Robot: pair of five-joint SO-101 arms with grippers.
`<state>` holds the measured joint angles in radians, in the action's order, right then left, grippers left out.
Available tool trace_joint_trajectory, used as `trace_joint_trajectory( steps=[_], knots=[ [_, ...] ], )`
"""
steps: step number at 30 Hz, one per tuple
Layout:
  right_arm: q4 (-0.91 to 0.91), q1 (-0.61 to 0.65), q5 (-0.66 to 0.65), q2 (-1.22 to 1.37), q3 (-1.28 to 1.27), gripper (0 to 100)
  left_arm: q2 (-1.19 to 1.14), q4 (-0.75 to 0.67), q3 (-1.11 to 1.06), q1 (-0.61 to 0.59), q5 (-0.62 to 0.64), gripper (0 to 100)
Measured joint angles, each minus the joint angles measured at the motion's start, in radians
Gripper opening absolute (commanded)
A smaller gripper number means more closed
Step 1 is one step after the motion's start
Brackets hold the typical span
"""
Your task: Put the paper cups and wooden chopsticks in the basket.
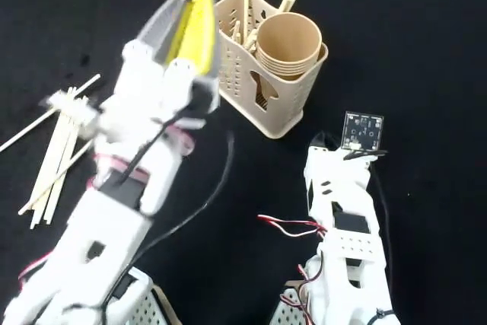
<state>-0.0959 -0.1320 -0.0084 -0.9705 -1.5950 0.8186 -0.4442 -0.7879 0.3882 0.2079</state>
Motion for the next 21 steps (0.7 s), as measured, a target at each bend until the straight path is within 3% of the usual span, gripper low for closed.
trace_joint_trajectory(
  steps=[4, 10, 16, 21],
  knots=[
    [0.000, 0.000, 0.000, 0.000, 0.000, 1.5, -0.219, -0.086, 0.115, 0.003, -0.006, 3],
    [0.000, 0.000, -0.003, 0.000, 0.000, 1.5, -0.537, -0.293, 0.209, 0.002, -0.135, 3],
    [0.000, 0.000, -0.003, 0.000, 0.000, 1.5, -0.655, -0.480, 0.209, 0.002, -0.238, 3],
    [0.000, 0.000, -0.003, 0.000, 0.000, 1.5, -0.687, -0.539, 0.209, 0.002, -0.245, 3]
  ],
)
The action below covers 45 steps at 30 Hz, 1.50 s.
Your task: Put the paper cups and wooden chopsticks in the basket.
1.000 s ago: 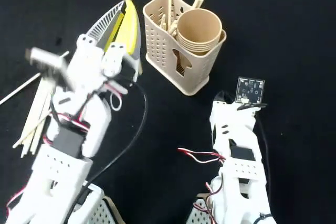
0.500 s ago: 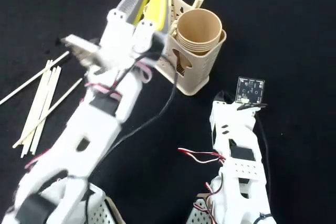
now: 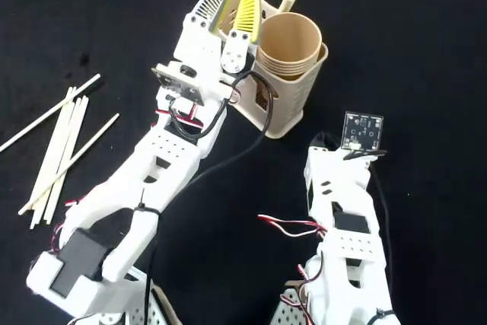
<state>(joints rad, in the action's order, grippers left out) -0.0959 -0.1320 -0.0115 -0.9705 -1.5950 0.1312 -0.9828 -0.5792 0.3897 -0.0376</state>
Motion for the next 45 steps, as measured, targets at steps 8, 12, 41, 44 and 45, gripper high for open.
trace_joint_trajectory(
  steps=[8, 12, 41, 44, 45],
  knots=[
    [0.000, 0.000, 0.000, 0.000, 0.000, 1.5, -0.005, -0.008, -0.051, 0.000, 0.000, 3],
    [0.000, 0.000, 0.000, 0.000, 0.000, 1.5, -0.020, -0.017, -0.064, 0.002, -0.002, 3],
    [0.000, 0.000, 0.000, 0.000, 0.000, 1.5, -0.218, -0.152, 0.127, -0.021, -0.083, 3],
    [0.000, 0.000, 0.000, 0.000, 0.000, 1.5, -0.222, -0.152, 0.157, -0.021, -0.083, 3],
    [0.000, 0.000, 0.000, 0.000, 0.000, 1.5, -0.222, -0.152, 0.161, -0.018, -0.083, 3]
  ],
)
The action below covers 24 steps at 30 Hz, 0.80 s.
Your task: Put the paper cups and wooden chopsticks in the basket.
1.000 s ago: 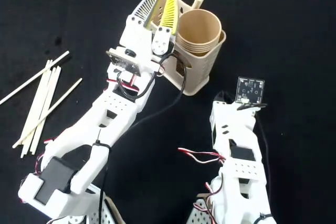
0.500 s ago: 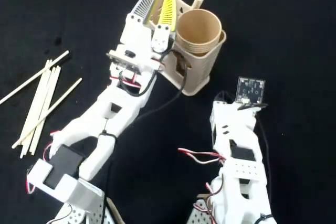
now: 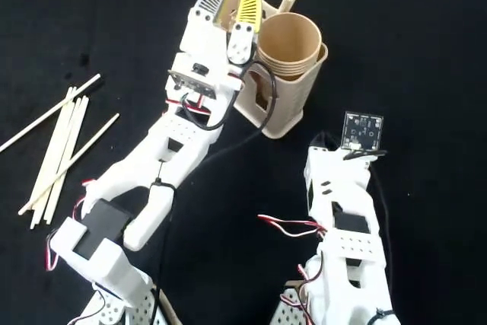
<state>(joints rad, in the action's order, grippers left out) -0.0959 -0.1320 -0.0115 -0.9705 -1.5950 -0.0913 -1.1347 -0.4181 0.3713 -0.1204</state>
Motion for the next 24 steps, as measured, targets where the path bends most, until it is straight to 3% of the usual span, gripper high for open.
trace_joint_trajectory(
  steps=[13, 18, 24],
  knots=[
    [0.000, 0.000, 0.000, 0.000, 0.000, 1.5, -0.132, 0.000, 0.104, 0.044, -0.002, 3],
    [0.000, 0.000, 0.000, 0.000, 0.000, 1.5, -0.172, 0.000, 0.104, 0.046, -0.091, 3],
    [0.000, 0.000, 0.000, 0.000, 0.000, 1.5, -0.173, 0.000, 0.054, 0.046, -0.109, 3]
  ],
)
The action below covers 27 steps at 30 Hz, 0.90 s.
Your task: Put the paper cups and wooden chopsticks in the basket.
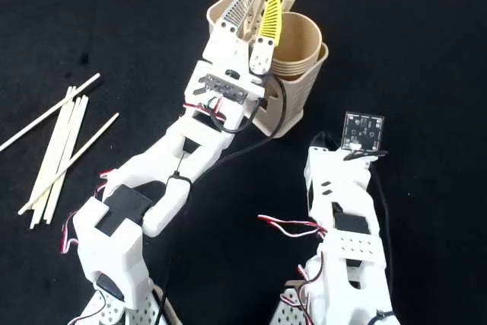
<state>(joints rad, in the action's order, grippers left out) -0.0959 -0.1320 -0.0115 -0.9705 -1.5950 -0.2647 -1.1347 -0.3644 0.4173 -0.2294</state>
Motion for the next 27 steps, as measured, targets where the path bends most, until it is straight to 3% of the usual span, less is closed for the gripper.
trace_joint_trajectory(
  steps=[7, 11, 19, 27],
  knots=[
    [0.000, 0.000, 0.000, 0.000, 0.000, 1.5, 0.000, 0.006, -0.012, 0.000, 0.000, 3],
    [0.000, 0.000, 0.000, 0.000, 0.000, 1.5, 0.035, 0.095, -0.025, 0.000, 0.003, 10],
    [0.000, 0.000, 0.000, 0.000, 0.000, 1.5, 0.226, 0.273, -0.124, -0.003, 0.034, 11],
    [0.000, 0.000, 0.000, 0.000, 0.000, 1.5, 0.279, 0.313, -0.137, -0.020, 0.051, 11]
  ],
)
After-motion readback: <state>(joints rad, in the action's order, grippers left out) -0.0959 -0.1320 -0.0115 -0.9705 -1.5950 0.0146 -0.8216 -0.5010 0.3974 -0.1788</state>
